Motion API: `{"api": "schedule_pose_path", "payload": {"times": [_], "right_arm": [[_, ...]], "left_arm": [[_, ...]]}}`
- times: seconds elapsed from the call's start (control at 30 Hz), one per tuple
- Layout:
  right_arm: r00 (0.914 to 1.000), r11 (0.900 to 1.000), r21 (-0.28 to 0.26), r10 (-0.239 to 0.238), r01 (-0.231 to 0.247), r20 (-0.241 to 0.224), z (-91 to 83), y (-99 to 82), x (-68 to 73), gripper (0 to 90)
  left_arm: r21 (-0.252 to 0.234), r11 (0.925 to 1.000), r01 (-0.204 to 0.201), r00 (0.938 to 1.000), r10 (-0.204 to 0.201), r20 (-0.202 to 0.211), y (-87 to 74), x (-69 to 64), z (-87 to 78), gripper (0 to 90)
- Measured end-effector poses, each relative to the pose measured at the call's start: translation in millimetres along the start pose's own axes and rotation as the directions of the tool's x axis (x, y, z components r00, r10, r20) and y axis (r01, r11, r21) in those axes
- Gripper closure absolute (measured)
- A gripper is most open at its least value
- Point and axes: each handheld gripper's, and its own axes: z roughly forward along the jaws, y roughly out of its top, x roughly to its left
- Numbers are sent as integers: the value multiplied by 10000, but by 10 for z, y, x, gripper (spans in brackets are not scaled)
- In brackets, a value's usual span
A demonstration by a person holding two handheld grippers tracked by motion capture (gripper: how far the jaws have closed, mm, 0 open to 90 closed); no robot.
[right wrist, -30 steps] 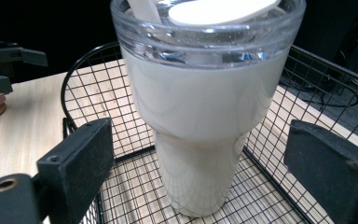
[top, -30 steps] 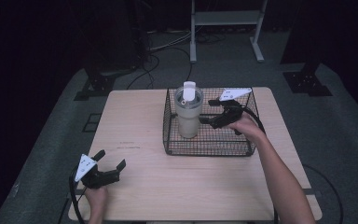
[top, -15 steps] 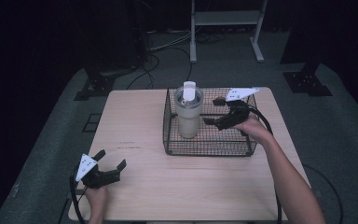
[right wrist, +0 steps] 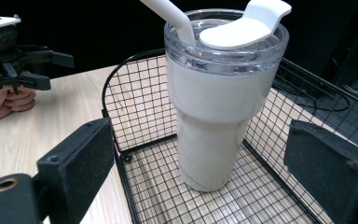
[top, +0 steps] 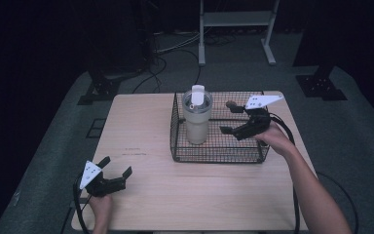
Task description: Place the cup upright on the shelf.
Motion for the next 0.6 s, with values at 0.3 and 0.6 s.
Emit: {"api": "schedule_pose_path", "payload": {"times": [0.3, 0.6], "right_arm": [[9999, 10000, 81, 16, -15, -119, -99, -103, 101, 78], [9997, 9999, 100, -95, 97, -219, -215, -174, 215, 78]], "left_arm": [[-12, 10000, 29, 10000, -29, 4, -1, -5, 1, 0], [7, 10000, 54, 10000, -54, -12, -1, -10, 3, 0]]}}
